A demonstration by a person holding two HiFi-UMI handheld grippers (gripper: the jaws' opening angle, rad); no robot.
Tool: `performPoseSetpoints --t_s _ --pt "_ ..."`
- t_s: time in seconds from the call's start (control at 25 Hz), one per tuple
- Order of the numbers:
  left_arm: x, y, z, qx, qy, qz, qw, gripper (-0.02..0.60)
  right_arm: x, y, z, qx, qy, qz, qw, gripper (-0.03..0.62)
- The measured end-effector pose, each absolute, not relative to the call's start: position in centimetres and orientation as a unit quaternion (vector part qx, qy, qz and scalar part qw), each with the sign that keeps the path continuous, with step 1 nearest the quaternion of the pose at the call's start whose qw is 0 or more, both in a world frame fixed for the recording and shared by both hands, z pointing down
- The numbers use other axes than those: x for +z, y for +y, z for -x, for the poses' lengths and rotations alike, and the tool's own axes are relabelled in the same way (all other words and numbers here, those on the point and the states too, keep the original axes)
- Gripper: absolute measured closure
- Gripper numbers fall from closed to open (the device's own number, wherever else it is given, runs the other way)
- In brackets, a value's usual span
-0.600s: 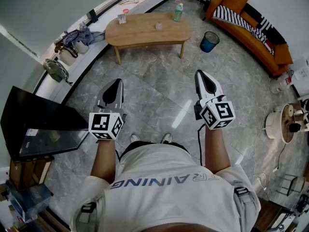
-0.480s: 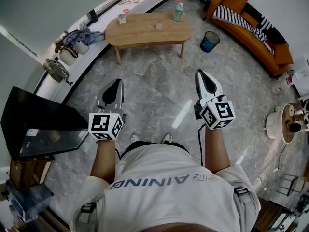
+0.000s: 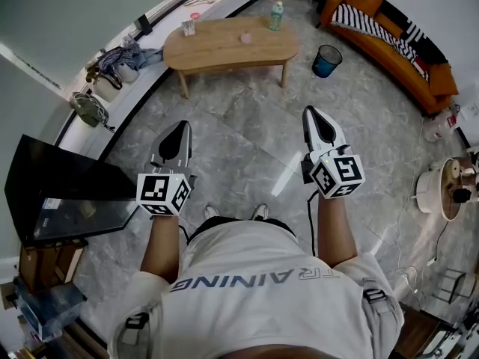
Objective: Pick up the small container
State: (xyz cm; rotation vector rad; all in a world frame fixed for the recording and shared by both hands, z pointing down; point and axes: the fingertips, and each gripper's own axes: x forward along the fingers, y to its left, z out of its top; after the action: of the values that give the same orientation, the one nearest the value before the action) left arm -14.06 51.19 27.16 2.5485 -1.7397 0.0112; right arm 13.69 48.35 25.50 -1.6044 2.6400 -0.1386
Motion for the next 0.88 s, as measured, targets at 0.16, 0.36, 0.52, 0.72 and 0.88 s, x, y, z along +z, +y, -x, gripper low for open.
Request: performPoseSetpoints --t_s 0.16,0.36,0.52,0.72,0.88 --pt "27.1 51.0 13.1 0.005 -0.566 -0.824 0.028 0.581 25.3 48.2 -14.9 -0.052 0.854 0.516 0.045 0.581" --pt "26.7 50.6 10.1 0.006 -0.565 -0.825 0.020 0.581 25.2 48.0 -18.1 -0.060 0.855 0.511 0.063 0.581" --pt "27.0 50.2 8.0 0.005 -0.571 -0.821 0.021 0.581 25.5 47.7 -20.2 -0.047 0.861 0.503 0.065 0.580" --pt "27.6 49.7 6.7 0.010 -0.577 -0.816 0.033 0.581 26.8 47.1 -21.0 -0.056 0.865 0.495 0.052 0.580" --pt "28.2 48.0 5.9 0.015 -0.574 -0.818 0.039 0.581 27.2 45.1 -21.5 -0.071 0.865 0.493 0.055 0.580"
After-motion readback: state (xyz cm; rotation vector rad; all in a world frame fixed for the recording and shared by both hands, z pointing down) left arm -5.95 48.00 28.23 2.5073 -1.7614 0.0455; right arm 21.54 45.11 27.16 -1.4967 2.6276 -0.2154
